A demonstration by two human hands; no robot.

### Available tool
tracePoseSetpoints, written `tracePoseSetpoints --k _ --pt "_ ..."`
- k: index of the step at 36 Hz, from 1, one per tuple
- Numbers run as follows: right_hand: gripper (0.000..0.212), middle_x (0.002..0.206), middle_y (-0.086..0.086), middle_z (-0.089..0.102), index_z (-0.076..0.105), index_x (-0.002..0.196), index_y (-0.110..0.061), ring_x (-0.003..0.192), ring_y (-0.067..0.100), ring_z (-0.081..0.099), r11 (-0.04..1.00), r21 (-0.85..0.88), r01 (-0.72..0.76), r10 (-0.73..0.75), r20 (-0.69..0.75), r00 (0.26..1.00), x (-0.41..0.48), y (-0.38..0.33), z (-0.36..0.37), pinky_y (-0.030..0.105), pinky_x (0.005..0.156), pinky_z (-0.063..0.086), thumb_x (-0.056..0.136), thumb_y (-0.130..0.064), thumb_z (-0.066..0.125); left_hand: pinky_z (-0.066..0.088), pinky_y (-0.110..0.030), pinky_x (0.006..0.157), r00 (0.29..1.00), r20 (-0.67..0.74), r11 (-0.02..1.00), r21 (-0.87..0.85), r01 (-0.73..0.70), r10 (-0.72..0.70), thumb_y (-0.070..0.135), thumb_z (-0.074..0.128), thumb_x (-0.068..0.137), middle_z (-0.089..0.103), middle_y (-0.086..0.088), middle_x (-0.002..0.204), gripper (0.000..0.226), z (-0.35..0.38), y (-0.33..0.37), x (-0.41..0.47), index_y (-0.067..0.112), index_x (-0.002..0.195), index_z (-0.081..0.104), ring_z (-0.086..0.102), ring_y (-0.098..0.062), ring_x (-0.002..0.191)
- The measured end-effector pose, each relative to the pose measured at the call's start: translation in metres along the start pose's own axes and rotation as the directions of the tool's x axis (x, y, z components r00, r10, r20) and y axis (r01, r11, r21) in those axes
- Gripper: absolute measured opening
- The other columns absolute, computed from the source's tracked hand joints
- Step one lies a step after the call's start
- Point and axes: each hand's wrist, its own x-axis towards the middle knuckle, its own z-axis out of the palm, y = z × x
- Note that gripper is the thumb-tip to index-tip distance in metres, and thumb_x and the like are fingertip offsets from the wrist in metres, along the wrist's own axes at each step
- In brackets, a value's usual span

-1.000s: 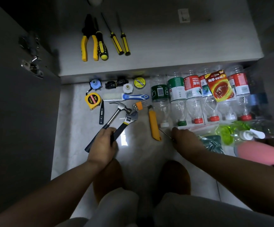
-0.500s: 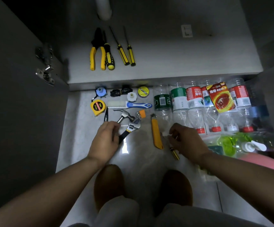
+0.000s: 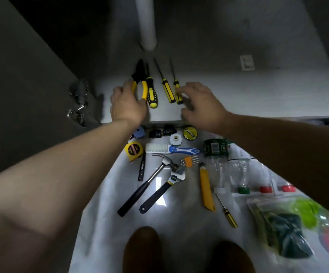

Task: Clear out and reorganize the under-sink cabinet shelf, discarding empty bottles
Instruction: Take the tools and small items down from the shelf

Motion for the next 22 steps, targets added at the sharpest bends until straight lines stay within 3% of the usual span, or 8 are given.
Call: tracePoseSetpoints --k 4,8,11,14,17,22 --pt "0.053 0.140 0.009 0.052 0.051 0.143 -0.013 0.131 0.033 0.043 0.990 -0.138 0.003 0.006 0.060 0.998 0.024 -0.004 0.006 0.041 0.108 0.039 0.090 -0.016 0.055 0.037 -0.044 0.109 1.000 0.024 0.994 0.105 -0.006 0.003 0.036 0.066 0.093 0.048 -0.014 0.144 0.061 0.001 0.003 0.020 0.019 0.147 0.045 0.038 -0.036 0.137" --pt "0.030 0.125 0.011 0.058 0.063 0.122 -0.011 0.120 0.031 0.046 0.982 -0.185 -0.049 0.029 -0.110 0.994 0.022 -0.004 0.013 0.040 0.091 0.049 0.093 -0.018 0.057 0.038 -0.041 0.107 0.999 0.037 0.989 0.147 0.025 -0.030 0.044 0.073 0.088 0.048 -0.016 0.141 0.064 0.002 0.007 0.031 0.010 0.137 0.051 0.042 -0.036 0.133" --pt "0.015 0.109 0.013 0.059 0.062 0.103 -0.008 0.106 0.029 0.053 0.966 -0.237 -0.109 0.055 -0.222 0.973 0.018 -0.001 0.016 0.038 0.079 0.050 0.091 -0.018 0.064 0.043 -0.042 0.106 0.991 0.085 0.981 0.171 0.088 -0.104 0.046 0.078 0.083 0.048 -0.017 0.140 0.070 0.000 0.013 0.036 0.011 0.137 0.049 0.047 -0.037 0.130" --pt "0.020 0.104 0.015 0.060 0.058 0.106 -0.007 0.096 0.032 0.059 0.956 -0.214 -0.199 0.145 -0.245 0.959 0.015 0.001 0.017 0.033 0.070 0.043 0.089 -0.014 0.067 0.049 -0.044 0.104 0.976 0.129 0.971 0.183 0.153 -0.178 0.033 0.080 0.078 0.053 -0.015 0.137 0.075 -0.004 0.013 0.034 0.011 0.139 0.042 0.054 -0.037 0.126" --pt "0.032 0.108 0.016 0.062 0.054 0.115 -0.006 0.097 0.035 0.060 0.947 -0.175 -0.271 0.234 -0.206 0.950 0.006 0.005 0.015 0.034 0.072 0.045 0.088 -0.014 0.068 0.049 -0.044 0.105 0.966 0.133 0.962 0.193 0.195 -0.222 0.028 0.080 0.075 0.051 -0.015 0.139 0.088 -0.007 0.008 0.022 0.011 0.146 0.030 0.053 -0.037 0.128" --pt "0.022 0.100 0.011 0.062 0.061 0.107 -0.009 0.090 0.030 0.059 0.955 -0.138 -0.261 0.233 -0.190 0.954 -0.031 0.012 0.009 0.033 0.072 0.042 0.091 -0.023 0.064 0.055 -0.049 0.091 0.972 0.072 0.973 0.085 0.216 -0.222 0.035 0.084 0.071 0.053 -0.012 0.127 0.079 -0.010 -0.008 -0.022 0.015 0.132 0.037 0.060 -0.037 0.109"
